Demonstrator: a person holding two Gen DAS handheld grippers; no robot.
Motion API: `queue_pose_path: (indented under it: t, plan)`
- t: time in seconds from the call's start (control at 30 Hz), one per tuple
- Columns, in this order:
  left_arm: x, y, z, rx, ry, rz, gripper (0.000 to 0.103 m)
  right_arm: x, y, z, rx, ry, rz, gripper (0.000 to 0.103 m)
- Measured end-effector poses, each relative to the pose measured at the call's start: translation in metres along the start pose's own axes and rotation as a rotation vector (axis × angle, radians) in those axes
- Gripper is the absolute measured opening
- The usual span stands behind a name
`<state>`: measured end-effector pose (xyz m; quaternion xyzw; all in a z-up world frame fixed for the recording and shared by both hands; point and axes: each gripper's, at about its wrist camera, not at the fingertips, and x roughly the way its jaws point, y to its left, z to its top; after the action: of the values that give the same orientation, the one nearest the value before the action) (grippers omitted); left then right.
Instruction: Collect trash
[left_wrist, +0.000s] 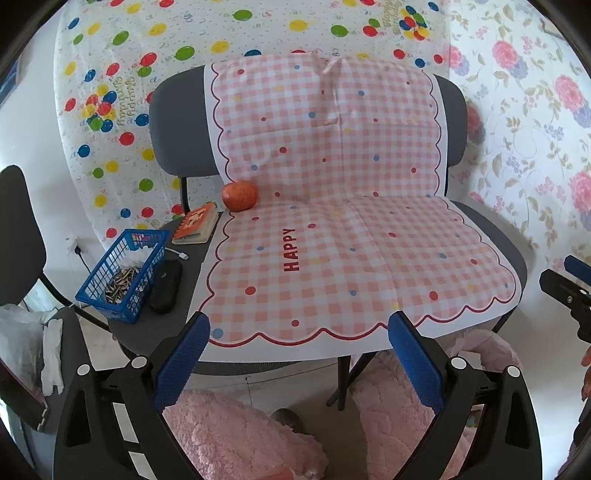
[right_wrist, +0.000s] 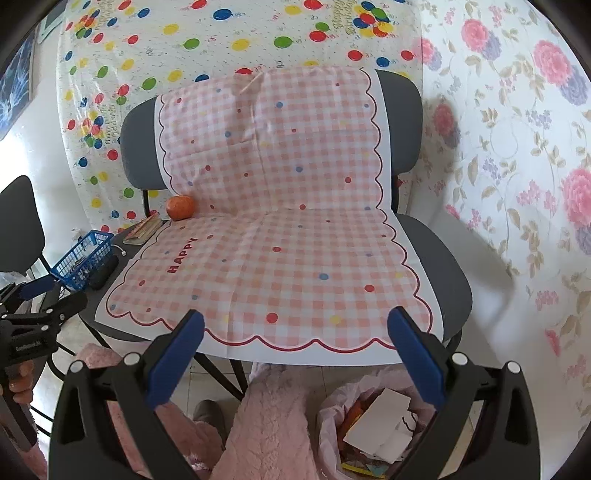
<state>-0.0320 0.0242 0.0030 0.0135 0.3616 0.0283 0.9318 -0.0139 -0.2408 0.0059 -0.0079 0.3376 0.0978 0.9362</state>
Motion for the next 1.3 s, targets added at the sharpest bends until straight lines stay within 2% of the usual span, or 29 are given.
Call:
queue_pose_path:
  t: [1.3]
  plan:
    - [0.0087,0.0014,-0.002,-0.017,0.02,0.004,0.096,0.0029,-0.0089,-0.0068,0.033,0.013,-0.018,0.097]
